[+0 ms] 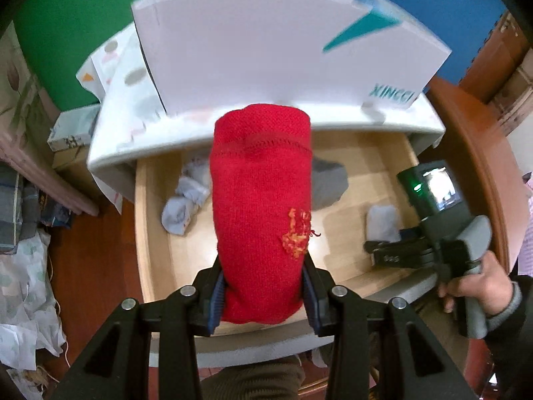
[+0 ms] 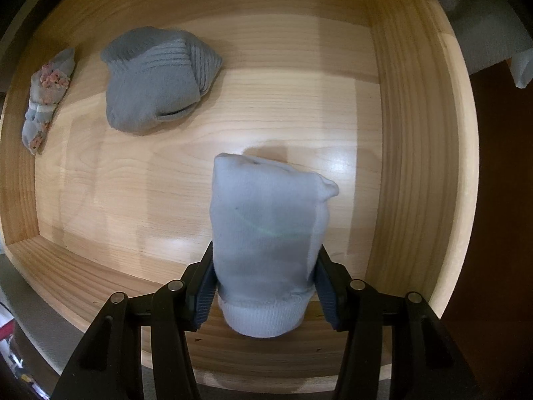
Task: Take underwear out of drawer
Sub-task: 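Lift the red garment with the left gripper and carry it over the box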
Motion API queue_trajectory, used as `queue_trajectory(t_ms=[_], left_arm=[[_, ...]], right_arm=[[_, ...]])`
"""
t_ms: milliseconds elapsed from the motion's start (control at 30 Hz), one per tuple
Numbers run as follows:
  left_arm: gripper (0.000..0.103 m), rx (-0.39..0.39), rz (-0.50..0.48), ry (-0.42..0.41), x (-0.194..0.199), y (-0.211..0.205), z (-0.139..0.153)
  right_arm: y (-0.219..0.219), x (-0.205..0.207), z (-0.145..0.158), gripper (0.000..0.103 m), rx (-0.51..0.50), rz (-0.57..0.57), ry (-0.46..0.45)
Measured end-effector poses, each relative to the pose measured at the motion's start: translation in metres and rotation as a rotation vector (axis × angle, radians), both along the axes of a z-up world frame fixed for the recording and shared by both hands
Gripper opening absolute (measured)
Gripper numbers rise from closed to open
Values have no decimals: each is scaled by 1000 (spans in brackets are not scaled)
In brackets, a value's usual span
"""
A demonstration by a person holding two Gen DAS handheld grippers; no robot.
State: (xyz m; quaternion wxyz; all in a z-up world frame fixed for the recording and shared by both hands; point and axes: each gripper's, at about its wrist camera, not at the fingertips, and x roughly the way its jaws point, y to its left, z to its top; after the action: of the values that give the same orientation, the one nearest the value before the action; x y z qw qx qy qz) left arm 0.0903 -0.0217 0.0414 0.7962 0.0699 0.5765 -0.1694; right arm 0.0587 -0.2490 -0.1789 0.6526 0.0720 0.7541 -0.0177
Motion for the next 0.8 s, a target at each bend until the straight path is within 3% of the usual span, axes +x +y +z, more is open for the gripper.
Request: queue_trajectory(t_ms=[133, 367, 567, 733, 800], left_arm=[[39, -33, 1, -46, -1, 4, 29], [39, -79, 4, -177, 4, 15, 104], [39, -70, 25, -289, 25, 17, 155], [39, -24, 35, -365, 53, 10, 177], [39, -22, 51, -360, 68, 7, 179]], right_arm=[[14, 4, 4, 49, -13, 11, -1], [26, 13, 16, 49, -20, 17, -2], [31, 15, 18, 49, -21, 20, -2], [33, 16, 19, 49, -21, 21, -3], [36, 17, 20, 49, -22, 22, -3]])
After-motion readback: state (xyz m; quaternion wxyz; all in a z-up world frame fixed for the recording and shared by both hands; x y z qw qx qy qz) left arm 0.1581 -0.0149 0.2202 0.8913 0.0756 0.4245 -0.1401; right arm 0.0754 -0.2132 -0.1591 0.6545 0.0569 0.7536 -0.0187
